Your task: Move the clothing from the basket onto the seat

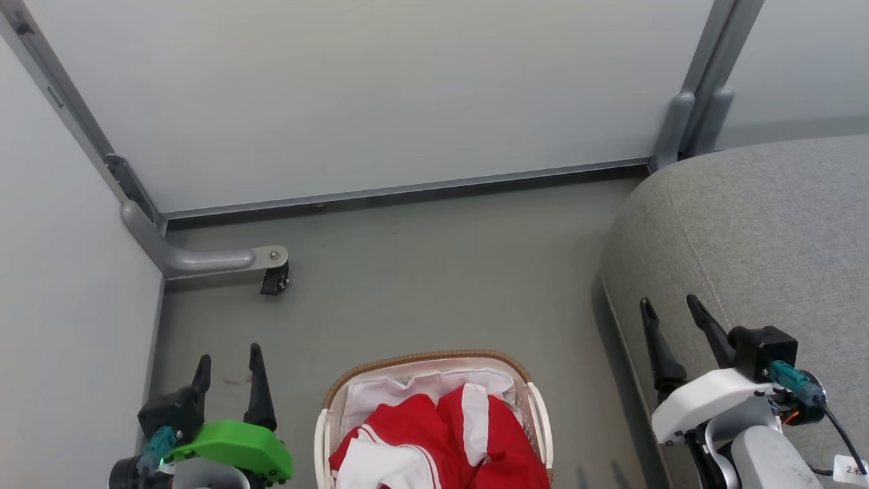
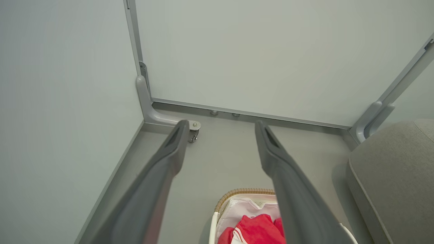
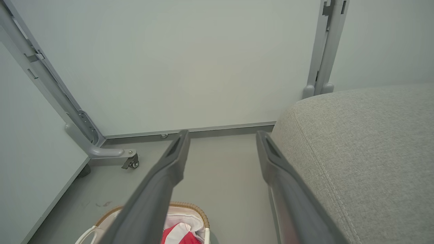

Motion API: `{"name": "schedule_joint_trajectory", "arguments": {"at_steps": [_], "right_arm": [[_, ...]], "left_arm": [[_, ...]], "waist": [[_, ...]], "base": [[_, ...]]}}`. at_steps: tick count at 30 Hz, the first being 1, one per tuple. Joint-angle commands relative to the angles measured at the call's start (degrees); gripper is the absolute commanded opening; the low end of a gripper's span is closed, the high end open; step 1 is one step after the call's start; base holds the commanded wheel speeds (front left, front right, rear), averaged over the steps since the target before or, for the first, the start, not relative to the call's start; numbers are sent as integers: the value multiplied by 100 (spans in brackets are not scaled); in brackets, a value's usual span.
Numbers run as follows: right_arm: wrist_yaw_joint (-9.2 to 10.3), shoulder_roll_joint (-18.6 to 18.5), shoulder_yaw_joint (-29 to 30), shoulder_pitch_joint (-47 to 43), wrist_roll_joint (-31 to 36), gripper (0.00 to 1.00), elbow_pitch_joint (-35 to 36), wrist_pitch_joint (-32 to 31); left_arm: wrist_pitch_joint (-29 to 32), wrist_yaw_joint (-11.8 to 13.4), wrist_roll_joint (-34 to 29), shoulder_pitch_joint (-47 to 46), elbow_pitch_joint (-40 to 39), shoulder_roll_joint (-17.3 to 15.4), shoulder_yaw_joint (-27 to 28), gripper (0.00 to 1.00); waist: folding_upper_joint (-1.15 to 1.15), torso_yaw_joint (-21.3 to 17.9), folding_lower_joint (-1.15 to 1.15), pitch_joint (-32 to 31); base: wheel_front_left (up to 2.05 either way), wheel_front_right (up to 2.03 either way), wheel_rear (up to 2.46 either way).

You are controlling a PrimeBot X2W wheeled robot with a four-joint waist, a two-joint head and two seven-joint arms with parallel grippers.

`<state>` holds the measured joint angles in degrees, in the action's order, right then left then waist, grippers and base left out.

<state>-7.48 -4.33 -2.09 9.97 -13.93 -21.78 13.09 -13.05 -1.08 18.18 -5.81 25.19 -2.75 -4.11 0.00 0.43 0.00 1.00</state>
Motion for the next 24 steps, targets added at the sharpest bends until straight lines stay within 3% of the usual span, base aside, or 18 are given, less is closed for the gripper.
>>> {"name": "schedule_joint_trajectory", "arguments": {"at_steps": [1,10,24], "right_arm": [[-2,-19,-5,50,145,100,-6,49],[-2,-37,-64,248,495,100,165,141],[0,26,-350,1028,643,100,736,213]], "left_arm": [[-52,-16,-82,13,26,-19,-37,100],[-142,-103,-245,-210,179,-23,-265,100],[-212,-354,-310,-1110,729,-26,-744,100]], "waist": [[0,-7,0,14],[0,-97,0,341],[0,-600,0,1699]], "base": [[0,0,0],[0,0,0],[0,0,0]]}}
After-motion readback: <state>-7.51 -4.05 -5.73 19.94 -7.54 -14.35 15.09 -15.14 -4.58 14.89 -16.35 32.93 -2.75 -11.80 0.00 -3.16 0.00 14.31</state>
